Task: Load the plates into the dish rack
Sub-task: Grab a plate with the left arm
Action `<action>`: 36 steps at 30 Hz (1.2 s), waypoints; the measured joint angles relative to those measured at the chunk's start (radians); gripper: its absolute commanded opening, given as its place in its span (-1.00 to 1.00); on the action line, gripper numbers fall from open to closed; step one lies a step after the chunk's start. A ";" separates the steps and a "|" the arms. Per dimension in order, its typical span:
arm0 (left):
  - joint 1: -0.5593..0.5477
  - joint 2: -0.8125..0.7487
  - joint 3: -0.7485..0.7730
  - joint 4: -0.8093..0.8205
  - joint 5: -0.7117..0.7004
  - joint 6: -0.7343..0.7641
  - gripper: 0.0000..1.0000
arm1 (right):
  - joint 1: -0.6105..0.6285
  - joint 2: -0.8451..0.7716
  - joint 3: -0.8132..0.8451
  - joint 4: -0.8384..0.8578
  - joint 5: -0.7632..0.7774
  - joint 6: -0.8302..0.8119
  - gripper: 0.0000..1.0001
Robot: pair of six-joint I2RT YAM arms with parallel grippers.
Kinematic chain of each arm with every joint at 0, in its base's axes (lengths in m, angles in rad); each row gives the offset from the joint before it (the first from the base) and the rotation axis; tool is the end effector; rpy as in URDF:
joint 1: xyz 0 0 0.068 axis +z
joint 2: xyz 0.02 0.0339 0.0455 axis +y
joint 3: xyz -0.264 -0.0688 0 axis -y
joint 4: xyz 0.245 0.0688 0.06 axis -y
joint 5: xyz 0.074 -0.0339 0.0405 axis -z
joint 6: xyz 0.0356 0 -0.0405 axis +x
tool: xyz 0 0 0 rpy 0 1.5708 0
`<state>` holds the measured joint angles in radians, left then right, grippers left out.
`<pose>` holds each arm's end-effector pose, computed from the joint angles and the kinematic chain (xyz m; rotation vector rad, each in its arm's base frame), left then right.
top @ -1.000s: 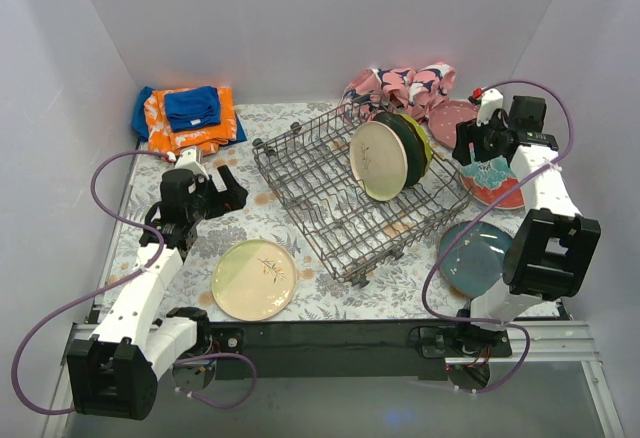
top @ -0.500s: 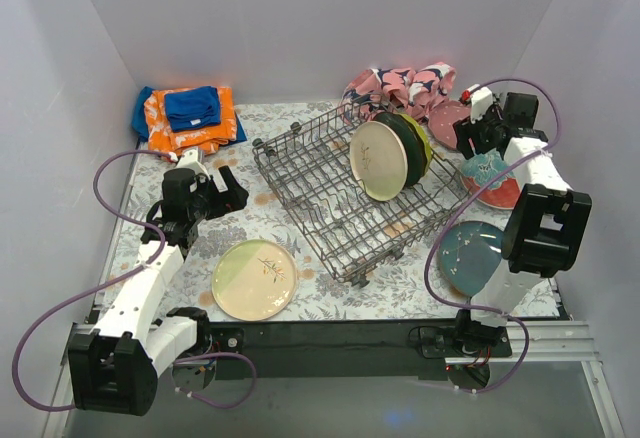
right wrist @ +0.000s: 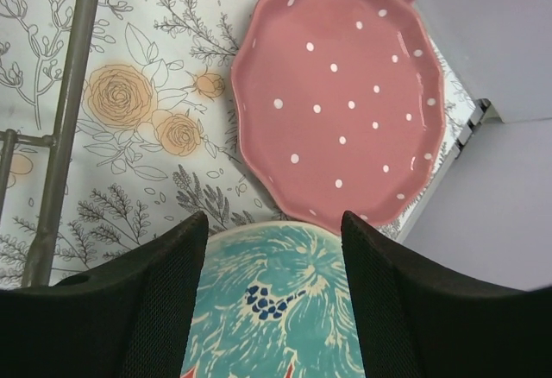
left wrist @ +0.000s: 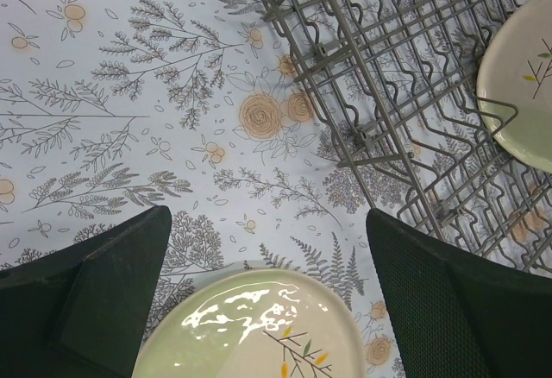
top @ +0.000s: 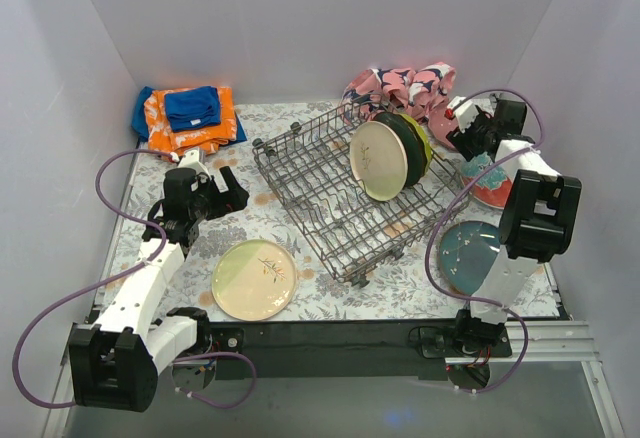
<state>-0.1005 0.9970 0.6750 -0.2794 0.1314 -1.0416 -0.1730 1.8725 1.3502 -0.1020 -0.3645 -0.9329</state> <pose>0.2166 -0.0265 0.2528 -0.9617 2.0647 -0.7739 0.4235 -0.0611 0.2327 -0.9852 1.9203 -0.2409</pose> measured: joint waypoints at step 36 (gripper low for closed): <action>0.000 0.066 0.000 0.025 0.148 0.000 0.87 | 0.025 0.309 0.330 -0.192 -0.050 -0.057 0.08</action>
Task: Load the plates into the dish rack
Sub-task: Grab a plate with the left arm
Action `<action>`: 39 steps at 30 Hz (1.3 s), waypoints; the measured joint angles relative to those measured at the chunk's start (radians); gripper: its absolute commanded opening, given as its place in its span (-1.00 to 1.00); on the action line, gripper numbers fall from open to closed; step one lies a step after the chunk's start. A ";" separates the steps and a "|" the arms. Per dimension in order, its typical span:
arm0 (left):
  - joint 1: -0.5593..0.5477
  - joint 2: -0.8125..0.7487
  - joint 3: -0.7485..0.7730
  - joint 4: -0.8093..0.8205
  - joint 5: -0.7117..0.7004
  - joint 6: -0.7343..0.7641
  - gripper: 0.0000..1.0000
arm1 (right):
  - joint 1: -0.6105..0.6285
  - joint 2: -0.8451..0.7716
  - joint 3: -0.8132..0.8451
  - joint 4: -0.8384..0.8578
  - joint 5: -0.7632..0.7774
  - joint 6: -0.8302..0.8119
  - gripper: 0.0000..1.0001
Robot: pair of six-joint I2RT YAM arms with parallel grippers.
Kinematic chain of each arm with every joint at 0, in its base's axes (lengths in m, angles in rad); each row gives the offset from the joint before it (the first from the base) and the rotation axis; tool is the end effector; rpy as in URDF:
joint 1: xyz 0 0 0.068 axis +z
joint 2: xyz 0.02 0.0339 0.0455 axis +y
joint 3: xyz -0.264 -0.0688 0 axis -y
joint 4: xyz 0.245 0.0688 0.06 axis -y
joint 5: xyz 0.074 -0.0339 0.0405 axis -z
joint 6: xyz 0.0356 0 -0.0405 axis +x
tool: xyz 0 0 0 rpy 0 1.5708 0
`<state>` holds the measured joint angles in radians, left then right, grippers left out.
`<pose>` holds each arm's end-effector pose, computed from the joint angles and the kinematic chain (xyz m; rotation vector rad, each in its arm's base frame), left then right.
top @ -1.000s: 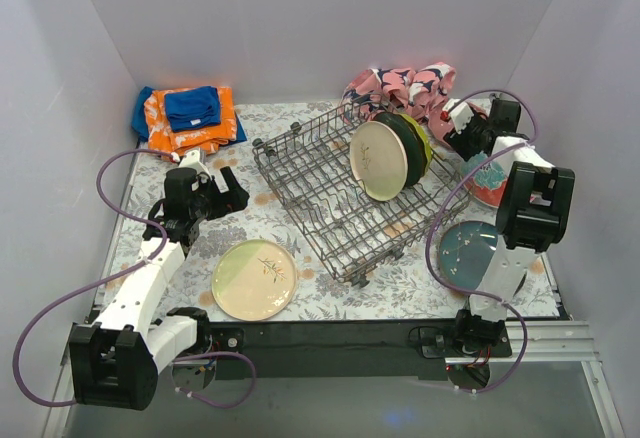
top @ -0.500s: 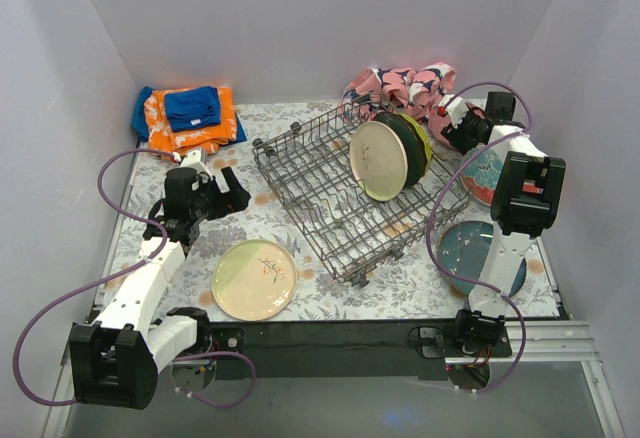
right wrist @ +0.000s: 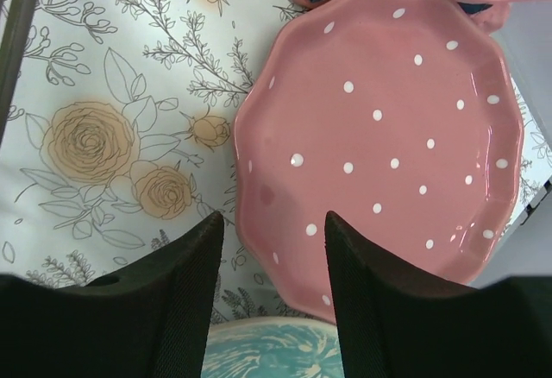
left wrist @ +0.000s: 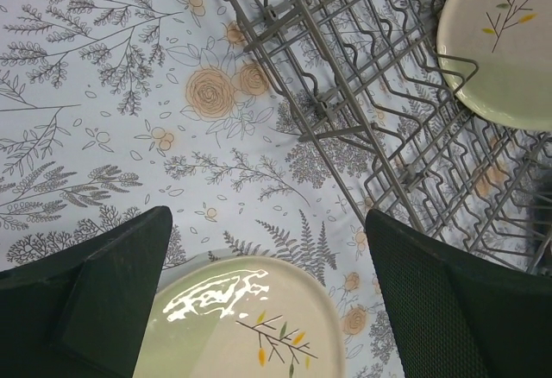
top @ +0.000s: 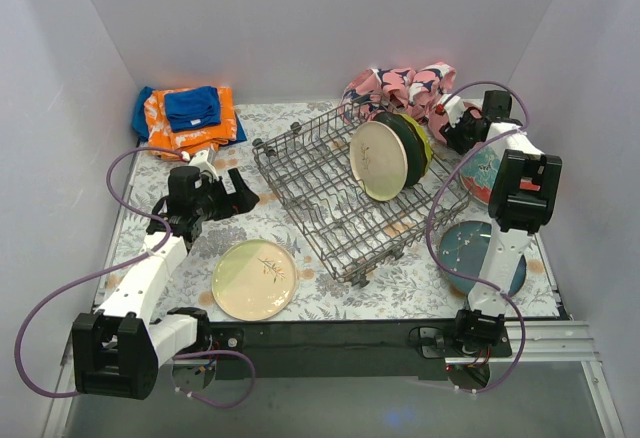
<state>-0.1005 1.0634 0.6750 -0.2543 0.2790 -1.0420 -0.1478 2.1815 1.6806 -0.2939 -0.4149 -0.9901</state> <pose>0.2257 -0.0326 0.2421 -0.9164 2.1639 -0.9112 0.4865 -0.0579 0.1887 -1.1092 1.9971 -0.0976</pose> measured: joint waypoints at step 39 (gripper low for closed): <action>0.000 0.116 0.101 -0.357 -0.027 -0.488 0.52 | 0.101 -0.456 -0.565 0.576 0.491 0.525 0.57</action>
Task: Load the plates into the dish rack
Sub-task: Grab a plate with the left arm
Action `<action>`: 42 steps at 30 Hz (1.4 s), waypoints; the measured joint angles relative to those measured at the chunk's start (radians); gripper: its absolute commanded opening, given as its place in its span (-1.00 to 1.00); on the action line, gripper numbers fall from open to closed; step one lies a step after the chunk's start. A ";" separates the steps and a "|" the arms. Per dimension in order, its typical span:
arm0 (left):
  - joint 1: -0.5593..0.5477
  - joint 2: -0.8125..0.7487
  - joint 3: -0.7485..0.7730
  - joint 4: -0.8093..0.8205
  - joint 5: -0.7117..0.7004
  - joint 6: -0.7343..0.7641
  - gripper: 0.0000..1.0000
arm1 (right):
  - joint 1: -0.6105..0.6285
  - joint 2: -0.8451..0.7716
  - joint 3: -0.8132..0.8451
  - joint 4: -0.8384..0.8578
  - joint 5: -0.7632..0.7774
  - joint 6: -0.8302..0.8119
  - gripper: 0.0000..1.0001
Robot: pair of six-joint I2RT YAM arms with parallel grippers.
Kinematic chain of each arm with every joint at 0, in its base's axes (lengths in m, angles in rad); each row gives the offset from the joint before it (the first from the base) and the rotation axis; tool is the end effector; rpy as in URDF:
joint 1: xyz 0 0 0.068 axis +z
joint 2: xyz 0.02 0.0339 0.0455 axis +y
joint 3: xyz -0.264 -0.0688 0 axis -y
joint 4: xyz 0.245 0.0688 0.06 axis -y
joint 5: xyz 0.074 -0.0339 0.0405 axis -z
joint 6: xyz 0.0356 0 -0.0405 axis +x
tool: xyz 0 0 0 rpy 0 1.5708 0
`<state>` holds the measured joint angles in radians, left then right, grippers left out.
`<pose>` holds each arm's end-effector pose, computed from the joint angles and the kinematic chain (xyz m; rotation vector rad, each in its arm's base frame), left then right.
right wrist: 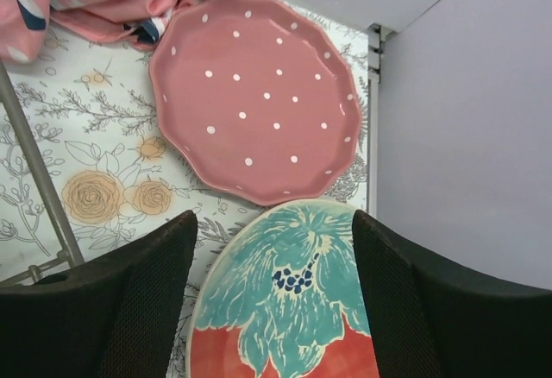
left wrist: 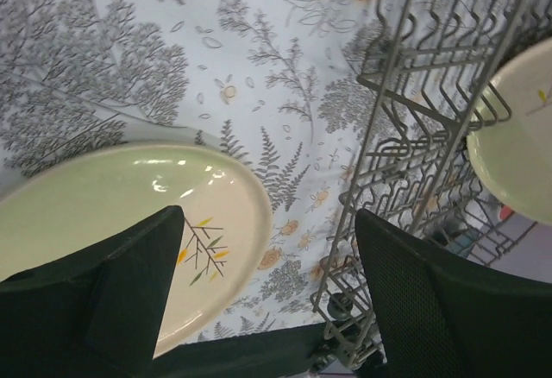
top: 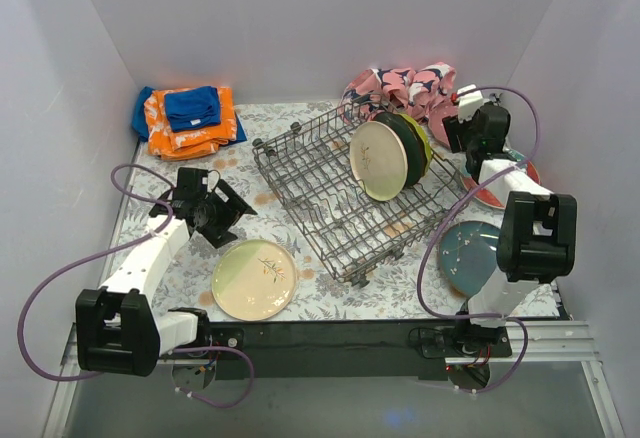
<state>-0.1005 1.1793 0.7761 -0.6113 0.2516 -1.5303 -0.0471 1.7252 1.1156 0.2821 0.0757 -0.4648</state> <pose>0.2234 -0.0314 0.2245 -1.7728 2.1977 -0.8313 0.3989 -0.0215 0.2481 -0.3469 1.8877 -0.4183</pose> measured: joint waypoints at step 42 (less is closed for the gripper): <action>-0.066 0.427 0.158 -0.244 -0.282 -0.413 -0.31 | 0.415 -0.584 -0.093 -0.269 -0.232 0.200 0.57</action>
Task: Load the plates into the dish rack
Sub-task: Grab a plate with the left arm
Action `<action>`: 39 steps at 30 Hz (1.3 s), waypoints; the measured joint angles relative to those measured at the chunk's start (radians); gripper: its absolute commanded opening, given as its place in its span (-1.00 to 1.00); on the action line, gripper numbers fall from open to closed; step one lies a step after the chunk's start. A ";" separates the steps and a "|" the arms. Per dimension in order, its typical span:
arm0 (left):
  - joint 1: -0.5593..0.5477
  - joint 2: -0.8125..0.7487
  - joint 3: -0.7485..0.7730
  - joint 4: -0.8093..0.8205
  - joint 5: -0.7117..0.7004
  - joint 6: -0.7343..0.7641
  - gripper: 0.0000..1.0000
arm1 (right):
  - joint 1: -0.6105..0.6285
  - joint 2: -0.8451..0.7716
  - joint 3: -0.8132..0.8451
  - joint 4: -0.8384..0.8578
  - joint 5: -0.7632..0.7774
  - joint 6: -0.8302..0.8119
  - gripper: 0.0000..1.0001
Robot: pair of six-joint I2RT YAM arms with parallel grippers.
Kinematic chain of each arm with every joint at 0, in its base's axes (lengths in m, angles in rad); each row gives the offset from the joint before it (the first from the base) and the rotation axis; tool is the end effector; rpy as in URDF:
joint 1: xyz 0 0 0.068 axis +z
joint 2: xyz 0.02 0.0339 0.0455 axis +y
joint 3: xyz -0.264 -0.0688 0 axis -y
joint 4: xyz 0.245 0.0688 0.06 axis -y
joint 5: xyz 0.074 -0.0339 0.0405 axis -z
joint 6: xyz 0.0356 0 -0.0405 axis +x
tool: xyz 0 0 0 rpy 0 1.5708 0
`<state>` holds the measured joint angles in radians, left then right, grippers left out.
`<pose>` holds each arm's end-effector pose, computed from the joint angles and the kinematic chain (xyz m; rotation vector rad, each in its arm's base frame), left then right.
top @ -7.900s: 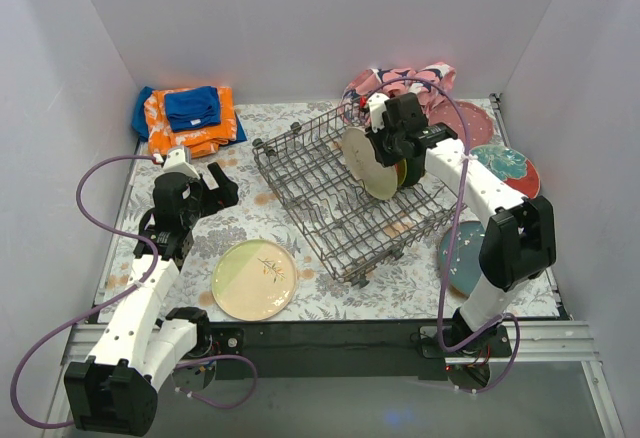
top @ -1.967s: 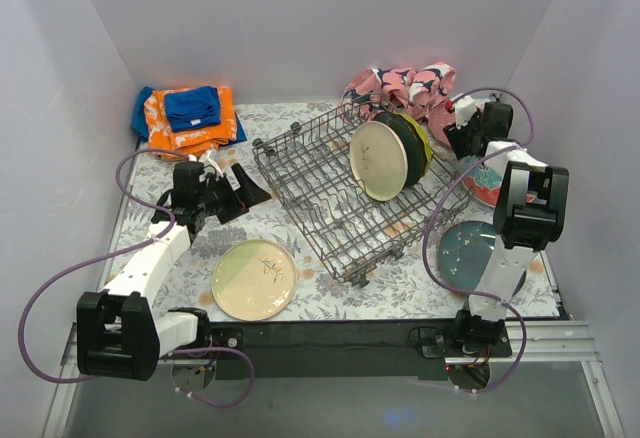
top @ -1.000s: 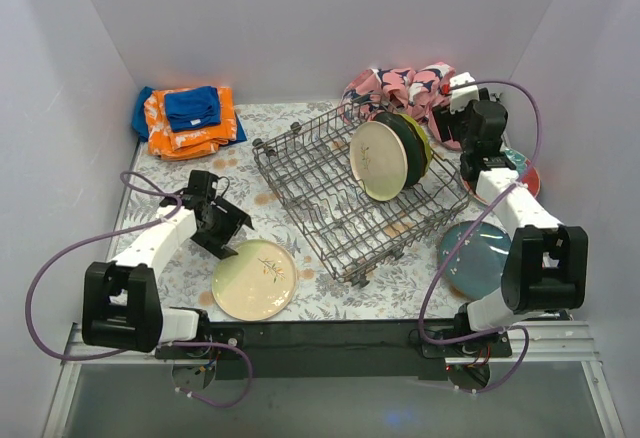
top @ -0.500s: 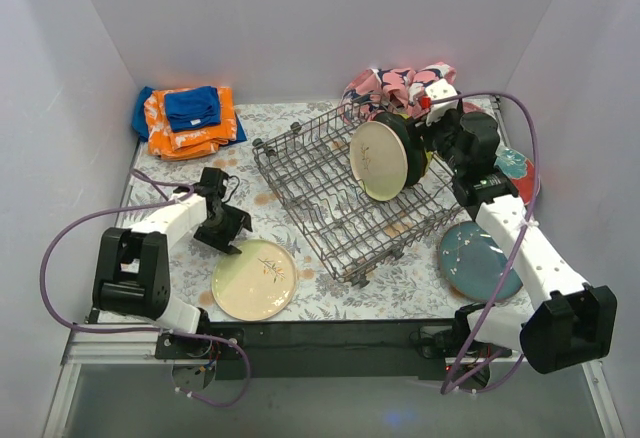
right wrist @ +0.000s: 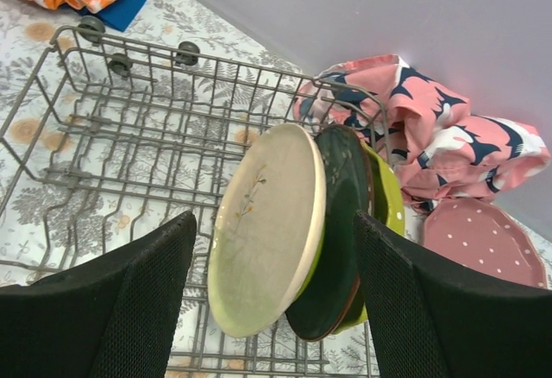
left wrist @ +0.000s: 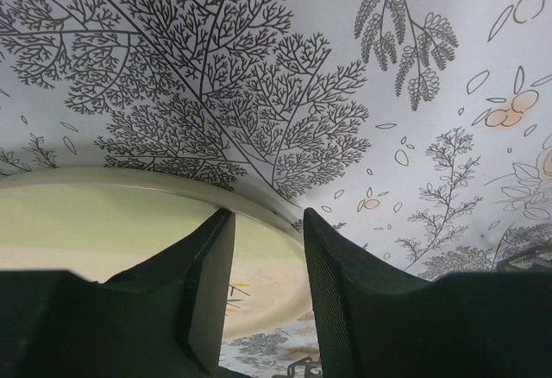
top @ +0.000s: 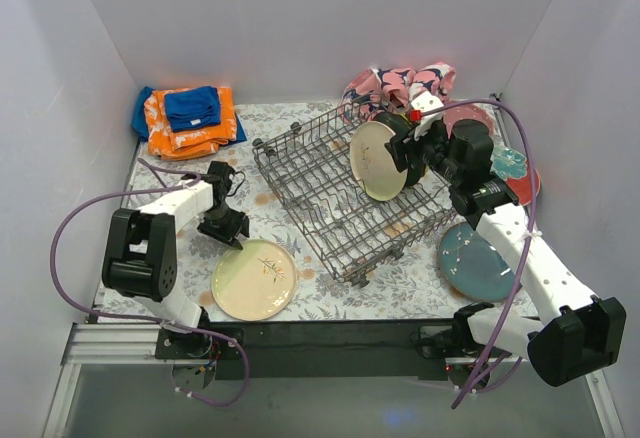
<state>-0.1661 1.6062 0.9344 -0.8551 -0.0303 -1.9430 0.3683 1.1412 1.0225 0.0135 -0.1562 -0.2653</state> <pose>0.2598 -0.0425 0.1623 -2.4014 1.9499 -0.0359 0.2490 0.1020 0.3726 -0.6338 1.5547 0.2085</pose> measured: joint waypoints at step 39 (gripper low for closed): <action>0.291 0.396 0.538 -0.052 -0.116 0.257 0.13 | 0.328 0.261 0.251 -0.345 -0.426 -0.182 0.82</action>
<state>0.1246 2.0022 1.4727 -0.9073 -0.1467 -1.6855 0.6960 1.4025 1.2736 -0.3317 -0.5819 -0.4469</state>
